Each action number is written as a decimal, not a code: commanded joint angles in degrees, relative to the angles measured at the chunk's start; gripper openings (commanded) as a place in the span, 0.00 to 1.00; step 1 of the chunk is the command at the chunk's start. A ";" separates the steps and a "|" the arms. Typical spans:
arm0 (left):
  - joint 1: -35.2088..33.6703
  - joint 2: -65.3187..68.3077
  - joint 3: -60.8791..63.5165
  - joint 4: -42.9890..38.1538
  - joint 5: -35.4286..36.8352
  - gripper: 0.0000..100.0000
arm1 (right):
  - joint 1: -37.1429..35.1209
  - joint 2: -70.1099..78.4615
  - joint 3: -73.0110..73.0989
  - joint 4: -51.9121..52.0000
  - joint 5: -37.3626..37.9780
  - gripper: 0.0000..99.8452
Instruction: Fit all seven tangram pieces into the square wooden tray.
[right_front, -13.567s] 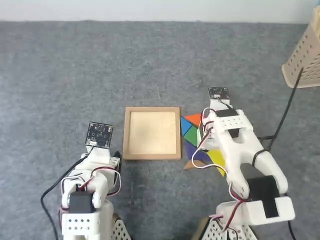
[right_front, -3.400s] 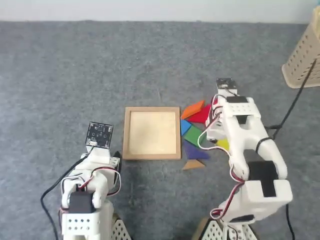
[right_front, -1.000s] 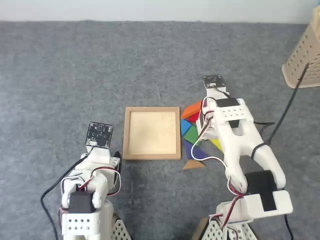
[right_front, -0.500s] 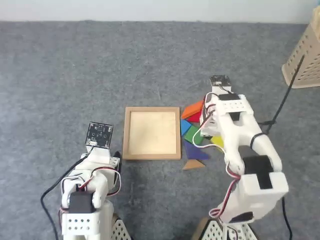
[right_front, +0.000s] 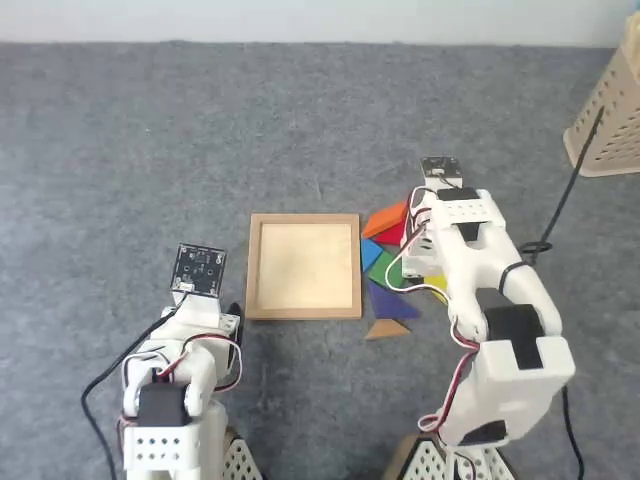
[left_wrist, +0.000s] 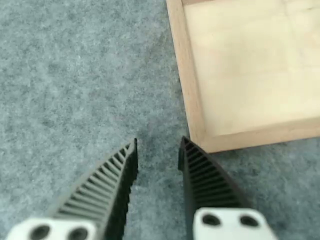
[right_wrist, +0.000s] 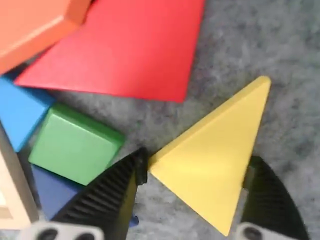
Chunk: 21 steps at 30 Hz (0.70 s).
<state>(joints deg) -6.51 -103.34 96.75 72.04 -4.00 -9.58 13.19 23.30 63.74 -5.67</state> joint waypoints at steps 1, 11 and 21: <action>0.00 -0.88 -0.22 0.26 0.44 0.13 | 0.75 0.22 -2.81 0.92 -0.44 0.21; 0.00 -0.88 -0.22 0.26 0.44 0.13 | 0.75 -0.75 -2.64 1.19 1.41 0.20; 0.00 -0.88 -0.22 0.26 0.44 0.13 | -2.07 -15.16 4.84 1.27 4.13 0.20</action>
<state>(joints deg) -6.51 -103.34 96.75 72.04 -4.00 -9.76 4.92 27.60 64.70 -3.03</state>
